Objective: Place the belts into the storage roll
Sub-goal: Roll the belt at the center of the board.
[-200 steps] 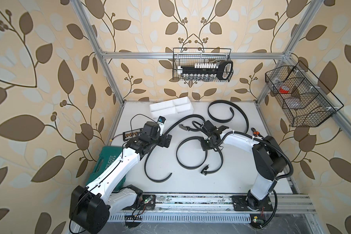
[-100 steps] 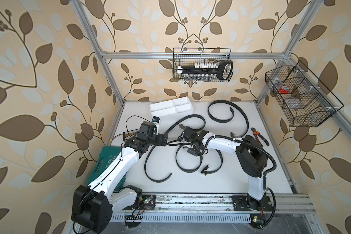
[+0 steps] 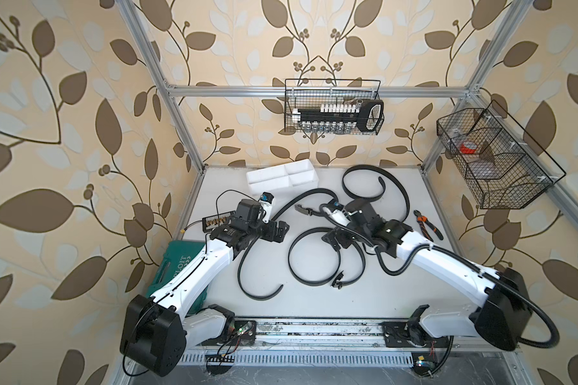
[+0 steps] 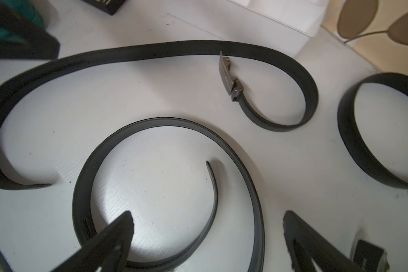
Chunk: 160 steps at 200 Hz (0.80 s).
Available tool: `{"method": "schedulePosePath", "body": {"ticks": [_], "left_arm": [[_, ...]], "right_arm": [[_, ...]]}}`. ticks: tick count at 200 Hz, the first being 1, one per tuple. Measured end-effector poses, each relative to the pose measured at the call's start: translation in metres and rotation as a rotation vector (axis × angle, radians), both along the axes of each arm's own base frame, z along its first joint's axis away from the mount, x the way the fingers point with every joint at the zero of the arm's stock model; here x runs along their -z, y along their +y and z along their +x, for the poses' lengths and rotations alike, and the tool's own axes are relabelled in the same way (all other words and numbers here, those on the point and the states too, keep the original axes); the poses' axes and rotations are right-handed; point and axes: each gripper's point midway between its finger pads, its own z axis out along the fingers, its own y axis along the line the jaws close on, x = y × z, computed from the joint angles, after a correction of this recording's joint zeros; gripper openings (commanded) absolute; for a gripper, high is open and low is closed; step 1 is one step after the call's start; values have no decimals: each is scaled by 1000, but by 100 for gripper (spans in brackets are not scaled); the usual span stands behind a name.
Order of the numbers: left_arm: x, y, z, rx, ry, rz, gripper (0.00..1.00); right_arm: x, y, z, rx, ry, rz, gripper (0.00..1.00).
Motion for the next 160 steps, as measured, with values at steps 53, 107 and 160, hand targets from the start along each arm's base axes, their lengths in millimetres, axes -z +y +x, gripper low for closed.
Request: {"method": "schedulePosePath", "body": {"ticks": [53, 107, 160], "left_arm": [[-7, -117, -14, 491, -126, 118, 99], [52, -171, -6, 880, -184, 324, 78], [107, -204, -26, 1119, -220, 482, 73]], "right_arm": [[43, -88, -11, 391, 247, 178, 99], [74, -107, -27, 548, 463, 383, 99], [86, -114, -37, 599, 544, 517, 99]]}}
